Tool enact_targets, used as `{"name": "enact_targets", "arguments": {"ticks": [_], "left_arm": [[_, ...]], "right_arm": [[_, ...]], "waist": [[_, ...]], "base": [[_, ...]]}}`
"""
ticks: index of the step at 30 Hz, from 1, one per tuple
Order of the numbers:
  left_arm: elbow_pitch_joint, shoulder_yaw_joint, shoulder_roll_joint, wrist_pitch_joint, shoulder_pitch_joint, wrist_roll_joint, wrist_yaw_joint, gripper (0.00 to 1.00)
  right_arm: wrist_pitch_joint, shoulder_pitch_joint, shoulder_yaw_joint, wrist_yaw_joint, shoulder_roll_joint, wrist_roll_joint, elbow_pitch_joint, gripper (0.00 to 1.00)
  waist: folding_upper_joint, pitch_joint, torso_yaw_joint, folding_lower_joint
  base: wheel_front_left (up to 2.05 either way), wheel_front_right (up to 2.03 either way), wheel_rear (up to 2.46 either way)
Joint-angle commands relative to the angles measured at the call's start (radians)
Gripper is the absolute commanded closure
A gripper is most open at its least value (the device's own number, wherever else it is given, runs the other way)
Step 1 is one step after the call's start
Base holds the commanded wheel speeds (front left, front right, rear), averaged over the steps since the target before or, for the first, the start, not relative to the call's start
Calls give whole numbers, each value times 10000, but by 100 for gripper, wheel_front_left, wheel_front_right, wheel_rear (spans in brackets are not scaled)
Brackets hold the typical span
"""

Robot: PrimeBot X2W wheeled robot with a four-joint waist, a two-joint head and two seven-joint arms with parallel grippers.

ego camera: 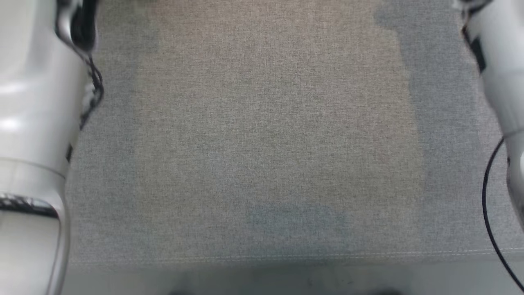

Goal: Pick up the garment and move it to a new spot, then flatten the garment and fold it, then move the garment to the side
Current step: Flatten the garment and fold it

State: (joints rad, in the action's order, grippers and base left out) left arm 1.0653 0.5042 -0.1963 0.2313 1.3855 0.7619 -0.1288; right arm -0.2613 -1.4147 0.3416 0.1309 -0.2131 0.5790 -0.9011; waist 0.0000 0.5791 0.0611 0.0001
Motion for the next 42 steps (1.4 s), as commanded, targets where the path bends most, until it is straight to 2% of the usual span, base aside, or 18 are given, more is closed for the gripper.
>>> {"name": "enact_targets", "arguments": {"ticks": [1,4,8,14,19,24,32,38,42], "left_arm": [[-161,-94,-40,111,-252,161,-18,100],[-859,-318,-102,295,-1398,368,-24,100],[-2532,-623,-332,337,-3173,-72,0,100],[-5099,-1061,-612,324,-5937,-803,572,100],[-6623,-1149,-929,317,-7937,-783,1076,100],[-7918,-1244,-1430,-168,-9532,-502,1477,100],[-9516,-1071,-2095,-1185,-11395,-252,1983,100],[-10217,-1049,-2238,-1609,-12543,49,2433,100],[-10585,-952,-2260,-1873,-13572,289,2752,100]], "right_arm": [[-31,271,62,-4,-137,325,286,100],[-31,1835,373,-3,-629,1275,1493,100],[-32,4186,351,-1,-1149,2211,3376,100],[43,7700,-349,-3,-1343,2974,5630,100],[278,10054,-1293,-1,-844,3221,6732,100],[847,11832,-2169,-1,-279,3177,7748,100],[2329,14262,-3481,-3,773,2705,9344,100],[3248,15438,-3910,-1,1331,2386,9872,100],[3660,16058,-4202,-3,1511,1856,9582,100]], "waist": [[0,-65,-97,-1],[0,-174,-137,-1],[0,-624,-152,-1],[0,-1215,-282,-1],[0,-1647,-434,-1],[0,-2004,-471,-1],[0,-2719,-462,-1],[0,-3114,-573,-1],[0,-3354,-593,-1]], "base": [[0,0,0],[0,0,0],[0,0,0],[0,0,0],[0,0,0],[0,0,0],[0,0,0],[0,0,0],[0,0,0]]}}
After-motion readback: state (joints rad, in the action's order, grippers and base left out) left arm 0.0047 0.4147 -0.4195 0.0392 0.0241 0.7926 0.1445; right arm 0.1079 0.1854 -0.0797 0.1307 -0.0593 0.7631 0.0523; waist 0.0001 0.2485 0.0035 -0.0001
